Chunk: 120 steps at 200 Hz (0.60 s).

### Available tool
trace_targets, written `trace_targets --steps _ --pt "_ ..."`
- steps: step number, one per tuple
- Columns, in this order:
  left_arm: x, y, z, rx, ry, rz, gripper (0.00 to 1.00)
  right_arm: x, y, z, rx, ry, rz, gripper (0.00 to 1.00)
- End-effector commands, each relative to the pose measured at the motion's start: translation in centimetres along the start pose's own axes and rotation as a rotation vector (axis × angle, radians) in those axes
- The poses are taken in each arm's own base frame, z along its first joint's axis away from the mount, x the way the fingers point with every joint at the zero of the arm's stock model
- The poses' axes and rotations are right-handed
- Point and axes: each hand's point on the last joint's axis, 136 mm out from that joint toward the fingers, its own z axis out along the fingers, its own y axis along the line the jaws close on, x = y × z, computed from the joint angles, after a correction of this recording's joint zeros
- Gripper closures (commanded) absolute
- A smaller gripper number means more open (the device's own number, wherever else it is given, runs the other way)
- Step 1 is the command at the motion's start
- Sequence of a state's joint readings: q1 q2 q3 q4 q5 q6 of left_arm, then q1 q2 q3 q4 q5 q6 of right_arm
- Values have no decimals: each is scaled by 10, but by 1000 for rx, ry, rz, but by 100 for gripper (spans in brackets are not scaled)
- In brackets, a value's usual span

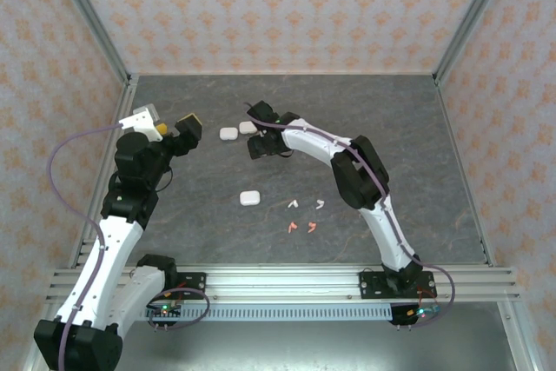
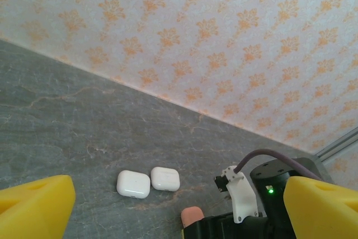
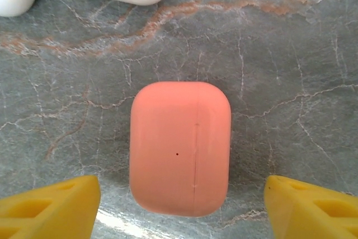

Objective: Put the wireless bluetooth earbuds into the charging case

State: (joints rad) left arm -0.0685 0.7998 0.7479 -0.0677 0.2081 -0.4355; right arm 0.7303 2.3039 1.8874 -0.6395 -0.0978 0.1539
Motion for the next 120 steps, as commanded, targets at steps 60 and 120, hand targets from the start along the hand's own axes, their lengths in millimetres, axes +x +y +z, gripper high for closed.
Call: trace_targets --steps 60,120 --pt "7 2 0 -4 33 28 4 14 -5 20 47 74 -35 38" --pt "10 1 2 -5 62 30 3 10 -5 13 38 40 -72 57"
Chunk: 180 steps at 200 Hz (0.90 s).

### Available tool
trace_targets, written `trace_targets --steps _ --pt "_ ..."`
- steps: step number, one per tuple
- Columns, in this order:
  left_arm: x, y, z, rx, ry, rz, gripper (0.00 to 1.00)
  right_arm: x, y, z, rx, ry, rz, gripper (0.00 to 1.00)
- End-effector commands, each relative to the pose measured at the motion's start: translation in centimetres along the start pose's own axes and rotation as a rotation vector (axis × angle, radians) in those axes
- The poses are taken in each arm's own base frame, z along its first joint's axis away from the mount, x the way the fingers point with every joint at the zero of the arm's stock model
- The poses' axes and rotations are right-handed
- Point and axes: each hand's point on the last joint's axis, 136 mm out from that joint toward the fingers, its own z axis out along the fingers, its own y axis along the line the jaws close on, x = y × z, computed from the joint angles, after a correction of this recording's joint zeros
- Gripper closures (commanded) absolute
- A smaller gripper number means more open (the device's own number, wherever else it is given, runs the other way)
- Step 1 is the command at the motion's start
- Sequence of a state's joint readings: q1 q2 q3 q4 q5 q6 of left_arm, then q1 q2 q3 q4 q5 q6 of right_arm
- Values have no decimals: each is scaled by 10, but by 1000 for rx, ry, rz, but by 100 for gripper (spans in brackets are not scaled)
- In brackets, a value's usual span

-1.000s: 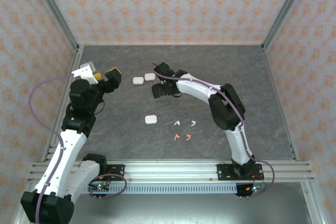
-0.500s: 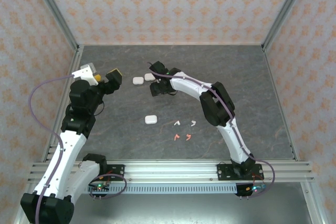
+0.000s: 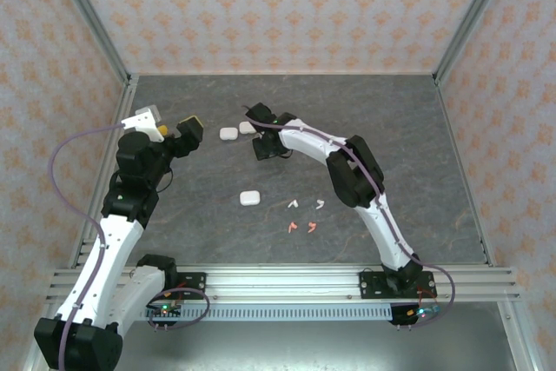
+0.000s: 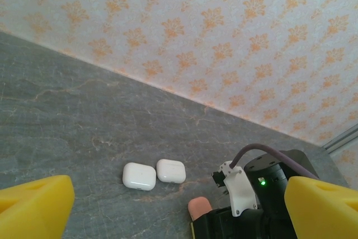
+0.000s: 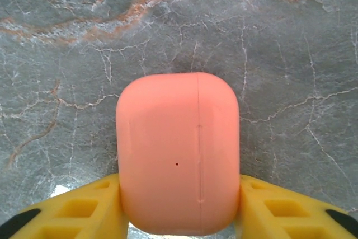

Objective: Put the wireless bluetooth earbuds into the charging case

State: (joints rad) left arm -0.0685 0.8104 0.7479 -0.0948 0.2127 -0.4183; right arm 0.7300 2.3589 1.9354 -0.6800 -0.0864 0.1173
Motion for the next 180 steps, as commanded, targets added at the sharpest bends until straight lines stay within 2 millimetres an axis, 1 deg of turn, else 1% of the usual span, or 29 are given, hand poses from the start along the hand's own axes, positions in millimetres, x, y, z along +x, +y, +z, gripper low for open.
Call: trace_targets --steps 1,17,45,58,79,99,141,180 --pt "1 -3 0 8 28 15 3 3 -2 -2 11 -4 -32 57" --pt "3 -2 2 -2 55 24 3 -4 -3 -14 4 -60 -48 58" --pt "3 -9 6 27 76 28 3 -18 -3 -48 -22 -171 -86 58" --pt "2 -13 8 43 80 24 3 -21 -3 -63 -34 -215 -109 58" --pt "4 -25 12 103 112 24 4 -21 -4 -88 -58 -296 -147 58" --pt "7 -42 16 189 166 36 6 -17 -6 -115 -81 -382 -193 58" --pt "17 -87 16 424 310 37 10 -6 -15 -171 -88 -548 -306 58" --pt "25 -125 16 597 415 38 11 -1 -14 -219 -114 -678 -406 58"
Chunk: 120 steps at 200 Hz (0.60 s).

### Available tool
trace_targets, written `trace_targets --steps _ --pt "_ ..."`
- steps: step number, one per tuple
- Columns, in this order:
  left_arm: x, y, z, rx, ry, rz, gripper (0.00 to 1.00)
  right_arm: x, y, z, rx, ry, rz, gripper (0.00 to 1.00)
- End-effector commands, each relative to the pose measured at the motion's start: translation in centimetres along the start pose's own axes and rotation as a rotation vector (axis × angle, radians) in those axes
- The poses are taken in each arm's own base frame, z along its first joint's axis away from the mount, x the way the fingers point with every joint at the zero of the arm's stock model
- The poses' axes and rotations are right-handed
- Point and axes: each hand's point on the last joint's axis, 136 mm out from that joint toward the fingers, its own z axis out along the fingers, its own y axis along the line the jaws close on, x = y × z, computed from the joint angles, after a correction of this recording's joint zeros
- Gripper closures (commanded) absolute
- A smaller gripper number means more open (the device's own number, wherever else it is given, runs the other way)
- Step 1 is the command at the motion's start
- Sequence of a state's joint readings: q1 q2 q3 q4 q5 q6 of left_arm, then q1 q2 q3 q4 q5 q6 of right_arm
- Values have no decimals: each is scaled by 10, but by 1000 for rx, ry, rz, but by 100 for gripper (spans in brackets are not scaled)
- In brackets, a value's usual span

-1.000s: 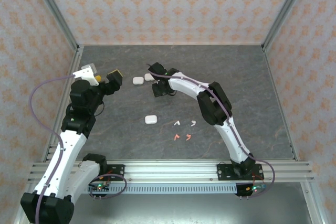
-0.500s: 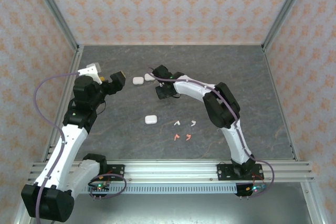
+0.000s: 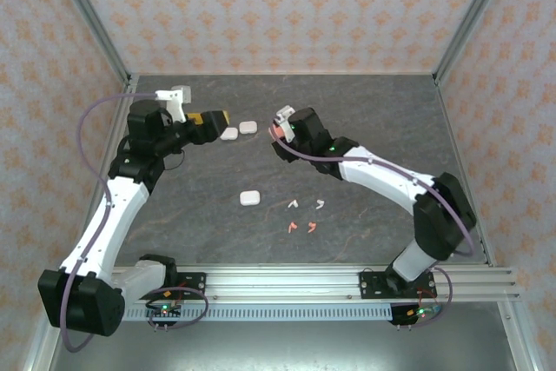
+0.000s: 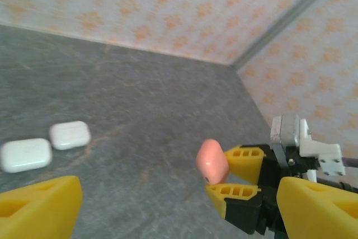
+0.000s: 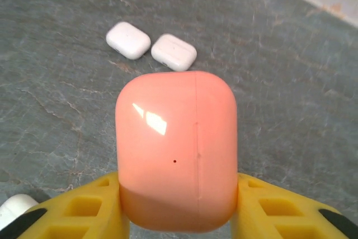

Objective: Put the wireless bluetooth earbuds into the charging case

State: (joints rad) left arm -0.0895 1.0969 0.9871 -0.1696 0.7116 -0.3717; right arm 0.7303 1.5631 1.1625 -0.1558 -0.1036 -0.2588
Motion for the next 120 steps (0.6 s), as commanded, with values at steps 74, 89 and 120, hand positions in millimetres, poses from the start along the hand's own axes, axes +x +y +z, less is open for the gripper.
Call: trace_targets --steps 74,89,120 --pt "26 -75 35 332 241 38 16 -58 11 -69 -52 -253 -210 58" --pt "28 -77 40 349 244 16 16 -60 12 -71 -54 -257 -228 58" --pt "30 -84 51 386 244 -4 19 -64 16 -76 -72 -275 -246 58"
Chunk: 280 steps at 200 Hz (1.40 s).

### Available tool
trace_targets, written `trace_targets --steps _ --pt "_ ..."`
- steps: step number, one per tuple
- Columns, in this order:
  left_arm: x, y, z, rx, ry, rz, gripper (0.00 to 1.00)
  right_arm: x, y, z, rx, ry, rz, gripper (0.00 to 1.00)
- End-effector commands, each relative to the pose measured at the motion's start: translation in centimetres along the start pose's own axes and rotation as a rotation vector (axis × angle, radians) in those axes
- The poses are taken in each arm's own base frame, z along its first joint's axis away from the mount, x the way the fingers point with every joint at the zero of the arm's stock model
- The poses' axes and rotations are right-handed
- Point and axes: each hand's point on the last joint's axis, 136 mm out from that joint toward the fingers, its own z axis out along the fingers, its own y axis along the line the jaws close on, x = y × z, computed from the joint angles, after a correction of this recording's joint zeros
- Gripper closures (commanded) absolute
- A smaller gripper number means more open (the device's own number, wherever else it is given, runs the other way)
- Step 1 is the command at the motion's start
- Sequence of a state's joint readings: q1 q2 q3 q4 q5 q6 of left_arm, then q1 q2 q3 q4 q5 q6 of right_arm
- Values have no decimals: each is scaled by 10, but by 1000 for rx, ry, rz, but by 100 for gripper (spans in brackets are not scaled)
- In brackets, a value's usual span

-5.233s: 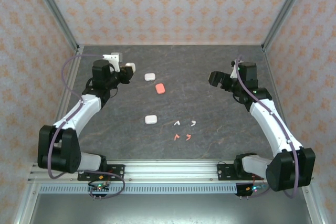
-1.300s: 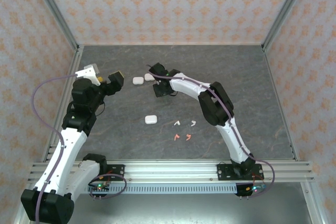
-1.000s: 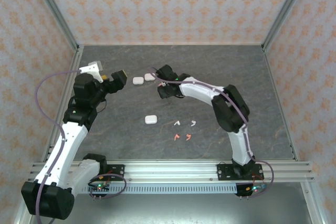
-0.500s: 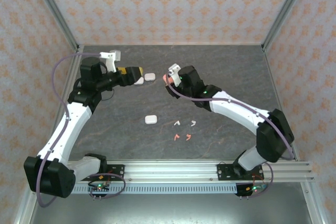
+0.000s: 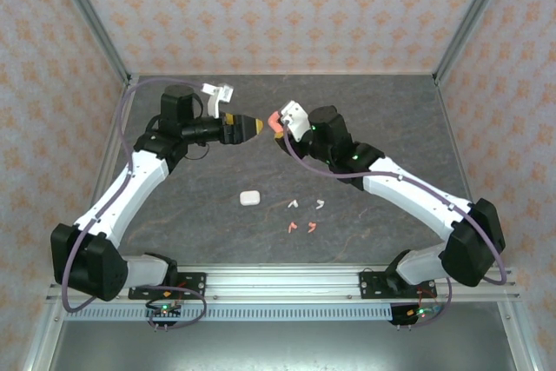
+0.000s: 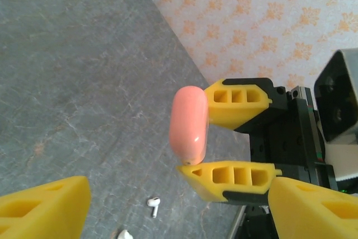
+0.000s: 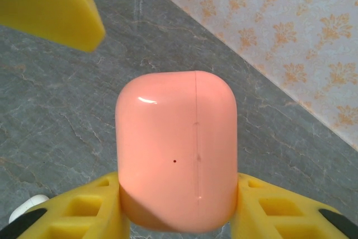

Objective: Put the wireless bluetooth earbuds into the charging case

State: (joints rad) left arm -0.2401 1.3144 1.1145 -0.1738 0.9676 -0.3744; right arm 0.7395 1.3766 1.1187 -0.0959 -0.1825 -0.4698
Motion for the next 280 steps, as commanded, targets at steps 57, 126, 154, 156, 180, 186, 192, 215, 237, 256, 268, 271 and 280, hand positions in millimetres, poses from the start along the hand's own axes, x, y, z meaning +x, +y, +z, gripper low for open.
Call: trace_targets --steps 57,126,154,156,180,186,192,215,237,256,268,271,280 --pt "-6 -24 25 124 25 6 29 -25 8 -15 -45 -82 -53 58" --pt "6 -30 40 183 99 6 50 -29 14 -18 -79 -102 -38 57" --pt "8 -32 40 186 110 15 65 -29 13 -19 -74 -101 -27 57" --pt "8 -32 40 185 111 15 66 -29 12 -18 -72 -101 -27 57" --pt "10 -33 38 182 117 23 72 -29 9 -18 -54 -98 -21 56" --pt "10 -33 37 179 119 25 73 -27 9 -17 -53 -92 -21 56" --pt "11 -33 36 179 121 27 74 -28 9 -18 -52 -93 -21 56" --pt "11 -34 35 176 123 34 77 -25 9 -16 -54 -75 -22 54" --pt "10 -37 33 179 119 47 80 -21 10 -16 -72 -56 -12 47" --pt "8 -39 31 174 110 58 84 -20 10 -19 -101 -45 14 39" --pt "7 -39 30 164 100 69 84 -20 10 -23 -129 -42 34 33" --pt "6 -39 29 161 96 73 85 -20 10 -25 -138 -42 41 32" --pt "5 -37 28 146 86 81 86 -21 11 -31 -169 -48 66 27"
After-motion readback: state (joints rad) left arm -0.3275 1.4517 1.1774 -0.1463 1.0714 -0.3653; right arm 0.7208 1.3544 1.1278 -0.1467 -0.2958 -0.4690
